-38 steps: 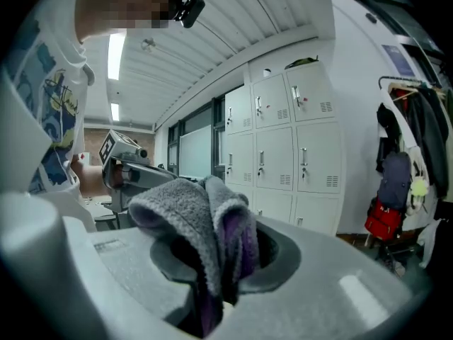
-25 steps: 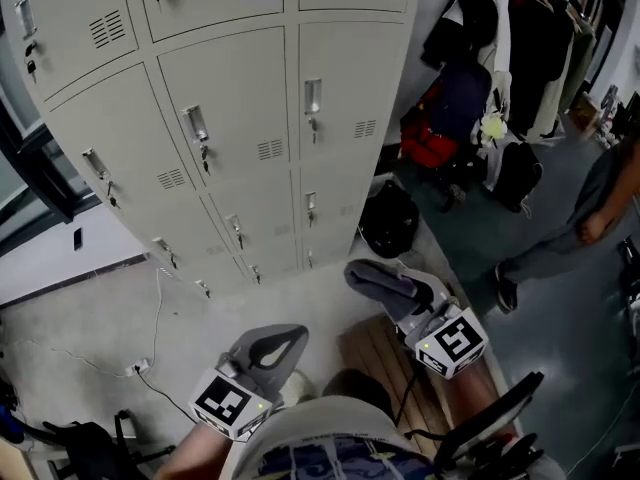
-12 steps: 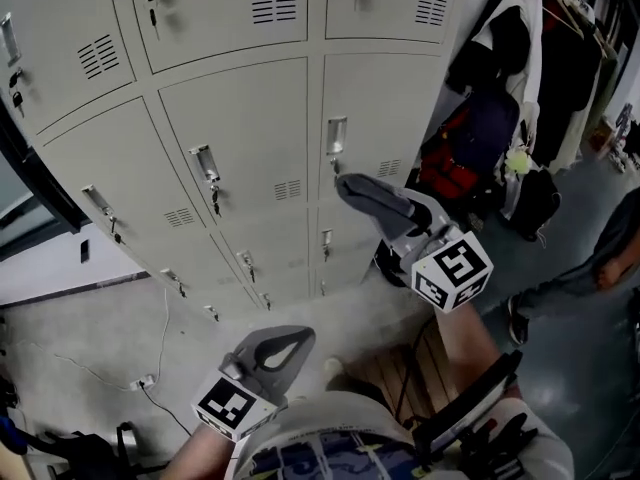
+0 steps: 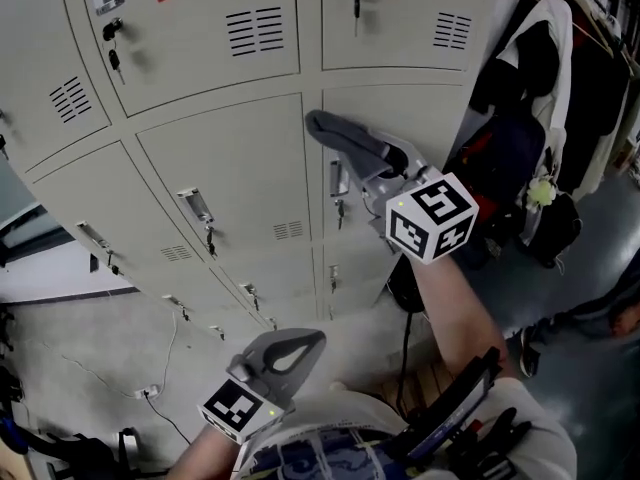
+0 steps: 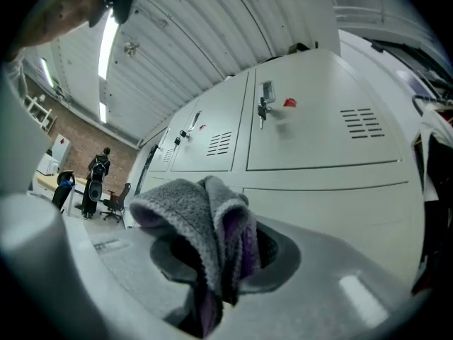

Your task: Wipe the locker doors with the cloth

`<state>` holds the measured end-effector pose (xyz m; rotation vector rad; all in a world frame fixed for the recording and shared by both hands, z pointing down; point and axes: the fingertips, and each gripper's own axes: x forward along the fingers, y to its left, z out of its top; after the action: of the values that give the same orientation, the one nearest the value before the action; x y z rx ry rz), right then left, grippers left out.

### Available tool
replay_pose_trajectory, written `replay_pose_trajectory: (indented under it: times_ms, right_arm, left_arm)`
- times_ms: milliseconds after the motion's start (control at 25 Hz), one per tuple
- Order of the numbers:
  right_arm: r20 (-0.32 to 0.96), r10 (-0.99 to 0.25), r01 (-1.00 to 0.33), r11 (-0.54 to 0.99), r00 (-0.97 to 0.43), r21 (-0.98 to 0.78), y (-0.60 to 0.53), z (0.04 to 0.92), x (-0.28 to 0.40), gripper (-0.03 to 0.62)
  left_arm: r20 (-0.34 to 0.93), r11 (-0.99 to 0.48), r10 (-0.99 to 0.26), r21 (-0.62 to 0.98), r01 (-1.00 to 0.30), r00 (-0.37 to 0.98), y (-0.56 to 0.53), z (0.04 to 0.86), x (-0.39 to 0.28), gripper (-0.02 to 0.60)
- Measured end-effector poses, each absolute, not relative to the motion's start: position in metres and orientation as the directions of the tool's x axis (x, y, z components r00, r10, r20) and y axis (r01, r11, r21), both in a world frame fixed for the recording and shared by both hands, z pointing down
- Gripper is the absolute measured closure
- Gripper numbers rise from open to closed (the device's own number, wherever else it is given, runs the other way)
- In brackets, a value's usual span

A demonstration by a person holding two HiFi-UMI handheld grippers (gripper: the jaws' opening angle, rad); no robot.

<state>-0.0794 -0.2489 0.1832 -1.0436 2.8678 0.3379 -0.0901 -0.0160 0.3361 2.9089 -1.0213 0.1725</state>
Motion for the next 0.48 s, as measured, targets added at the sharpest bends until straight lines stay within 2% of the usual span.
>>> replay_pose_trajectory:
  times_ms: [200,480]
  right_arm:
    - [-0.157,-0.610,-0.629,0.763,-0.777,0.148,-0.284,0.172,-0.088,0.499]
    - [-0.183,-0.603,-0.626,0.773,-0.776,0.107,-0.302,0.169,-0.064,0.500]
  left_arm:
    - [0.123,-0.748,-0.654,0.037,-0.662,0.746,-0.040,0.337,-0.090,0.580]
    - [0.137,-0.727,-0.671,0.068,-0.683,0.729,-0.060,0.344,-0.086,0.580]
